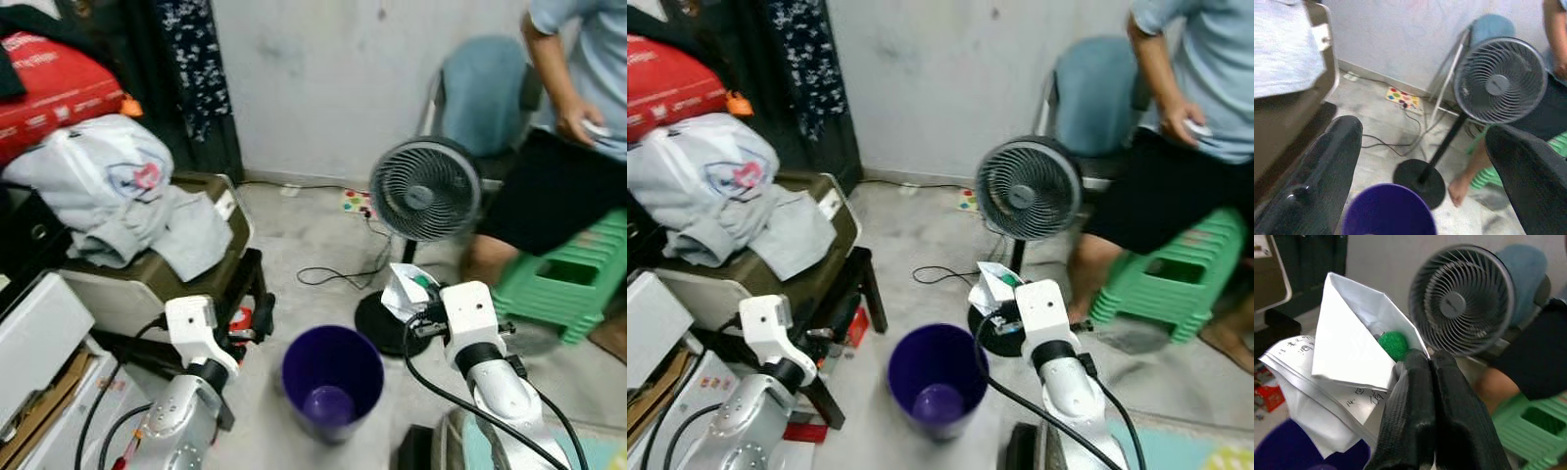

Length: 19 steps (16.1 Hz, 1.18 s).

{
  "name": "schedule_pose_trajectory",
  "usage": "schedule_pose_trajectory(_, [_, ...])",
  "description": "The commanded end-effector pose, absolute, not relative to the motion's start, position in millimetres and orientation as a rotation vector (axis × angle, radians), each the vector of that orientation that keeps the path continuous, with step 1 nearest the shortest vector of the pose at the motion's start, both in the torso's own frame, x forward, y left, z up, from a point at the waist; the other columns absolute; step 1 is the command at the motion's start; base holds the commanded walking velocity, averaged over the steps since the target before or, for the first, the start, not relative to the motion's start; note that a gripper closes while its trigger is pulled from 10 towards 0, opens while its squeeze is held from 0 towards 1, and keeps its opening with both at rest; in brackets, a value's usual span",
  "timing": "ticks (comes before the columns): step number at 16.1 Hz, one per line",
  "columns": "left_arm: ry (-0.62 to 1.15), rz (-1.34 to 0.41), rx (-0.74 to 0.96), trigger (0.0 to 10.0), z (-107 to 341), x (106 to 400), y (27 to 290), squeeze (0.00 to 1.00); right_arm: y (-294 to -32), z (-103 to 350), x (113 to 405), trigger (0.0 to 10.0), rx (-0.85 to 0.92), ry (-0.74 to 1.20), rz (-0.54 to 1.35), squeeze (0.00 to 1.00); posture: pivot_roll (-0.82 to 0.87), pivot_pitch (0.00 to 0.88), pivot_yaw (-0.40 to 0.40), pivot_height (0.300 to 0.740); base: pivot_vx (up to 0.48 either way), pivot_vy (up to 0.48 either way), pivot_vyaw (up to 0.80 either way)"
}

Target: Clean up the room

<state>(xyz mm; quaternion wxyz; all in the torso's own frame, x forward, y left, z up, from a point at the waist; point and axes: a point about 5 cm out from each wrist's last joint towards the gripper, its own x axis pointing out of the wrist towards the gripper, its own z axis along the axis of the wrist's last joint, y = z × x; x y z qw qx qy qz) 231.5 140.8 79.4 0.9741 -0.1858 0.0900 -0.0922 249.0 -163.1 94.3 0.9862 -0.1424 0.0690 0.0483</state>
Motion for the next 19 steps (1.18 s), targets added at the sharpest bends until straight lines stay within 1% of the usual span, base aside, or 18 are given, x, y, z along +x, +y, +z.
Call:
schedule_pose_trajectory(1, [0.174, -0.176, -0.36, 10.0, 82.1, 232.4, 145.4, 0.0, -155.0, 97.1, 249.8, 10.0, -0.276, 0.126, 0.121, 0.0, -0.07, 0.0, 0.021, 0.74, 0.259, 0.0, 0.0])
schedule_pose_trajectory(3, [0.176, -0.175, -0.36, 10.0, 81.9, 232.2, 145.7, 0.0, -154.9, 96.6, 249.2, 10.0, -0.276, 0.129, 0.121, 0.0, -0.07, 0.0, 0.023, 0.74, 0.247, 0.0, 0.0])
schedule_pose_trajectory(10, [0.188, -0.164, -0.364, 10.0, 79.6, 233.3, 145.5, 0.0, -155.3, 92.1, 245.1, 10.0, -0.271, 0.148, 0.116, 0.0, -0.07, 0.0, 0.025, 0.74, 0.0, 0.0, 0.0])
schedule_pose_trajectory(15, [0.183, -0.151, -0.347, 10.0, 80.3, 237.8, 146.2, 0.0, -158.6, 89.7, 248.6, 10.0, -0.266, 0.164, 0.101, 0.0, -0.07, 0.0, 0.023, 0.74, 0.0, 0.0, 0.0])
schedule_pose_trajectory(19, [0.133, -0.085, -0.259, 10.0, 83.7, 247.6, 163.8, 0.0, -174.4, 91.3, 262.9, 10.0, -0.289, 0.162, 0.044, 0.0, -0.07, 0.0, 0.017, 0.74, 0.0, 0.0, -0.78])
